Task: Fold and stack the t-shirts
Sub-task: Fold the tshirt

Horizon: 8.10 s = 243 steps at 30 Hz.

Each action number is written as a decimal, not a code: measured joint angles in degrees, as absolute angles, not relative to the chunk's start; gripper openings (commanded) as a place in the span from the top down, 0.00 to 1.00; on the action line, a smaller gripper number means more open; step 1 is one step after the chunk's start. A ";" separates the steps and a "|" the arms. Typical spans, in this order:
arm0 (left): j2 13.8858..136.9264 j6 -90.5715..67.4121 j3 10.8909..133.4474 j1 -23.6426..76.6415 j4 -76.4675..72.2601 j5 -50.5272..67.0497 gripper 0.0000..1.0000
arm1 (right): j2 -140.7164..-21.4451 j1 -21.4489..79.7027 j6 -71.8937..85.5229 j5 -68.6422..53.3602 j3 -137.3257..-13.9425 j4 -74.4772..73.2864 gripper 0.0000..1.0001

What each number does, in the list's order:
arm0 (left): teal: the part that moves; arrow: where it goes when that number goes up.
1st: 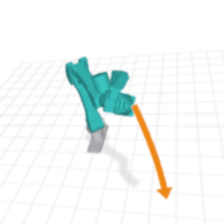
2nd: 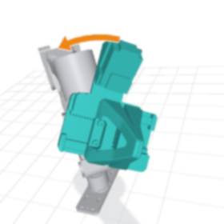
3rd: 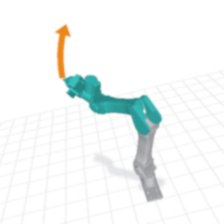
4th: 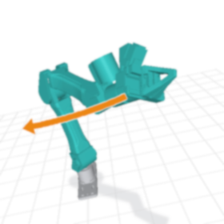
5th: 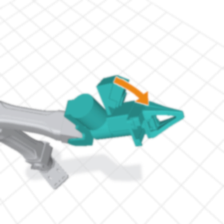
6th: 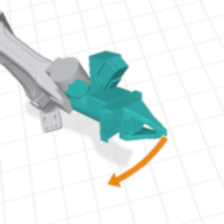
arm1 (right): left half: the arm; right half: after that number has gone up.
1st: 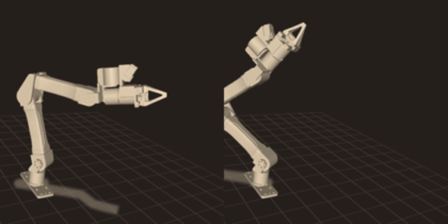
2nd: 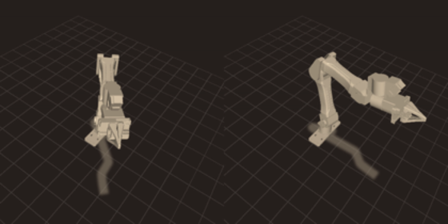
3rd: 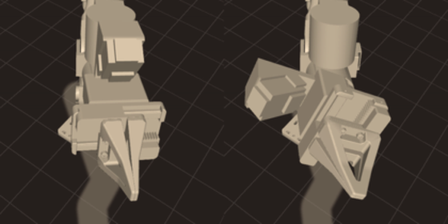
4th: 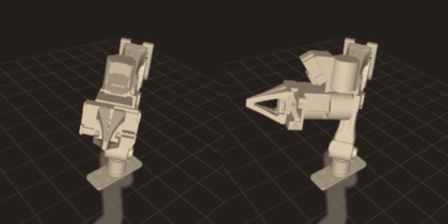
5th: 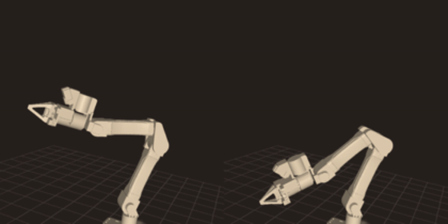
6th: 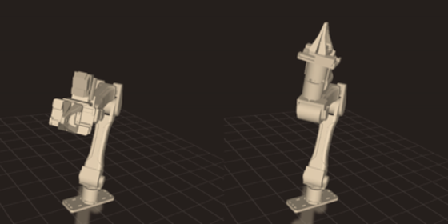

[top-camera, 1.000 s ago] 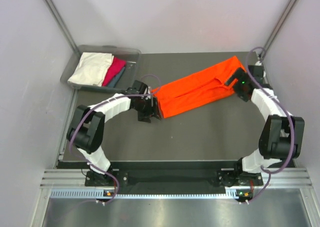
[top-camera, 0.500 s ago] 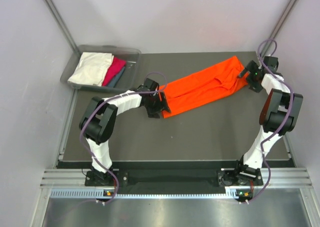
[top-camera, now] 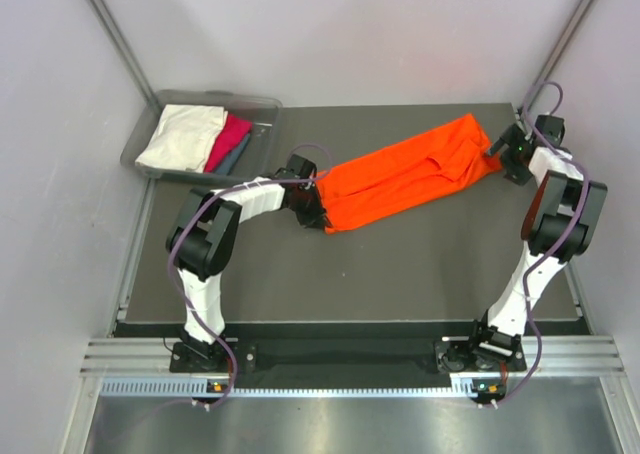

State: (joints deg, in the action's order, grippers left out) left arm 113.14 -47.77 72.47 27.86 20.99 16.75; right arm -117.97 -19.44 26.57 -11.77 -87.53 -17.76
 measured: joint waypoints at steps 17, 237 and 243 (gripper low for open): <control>112.73 -39.90 73.49 25.19 25.61 16.60 1.00 | -119.04 -19.92 25.82 -15.42 -83.05 -12.95 0.61; 105.62 -33.28 70.48 20.40 37.26 8.67 0.64 | -128.44 -9.65 34.54 -13.47 -101.84 -24.56 0.59; 97.12 -30.41 70.50 20.51 40.36 8.05 0.53 | -125.19 -9.65 28.99 -6.22 -104.47 -32.60 0.22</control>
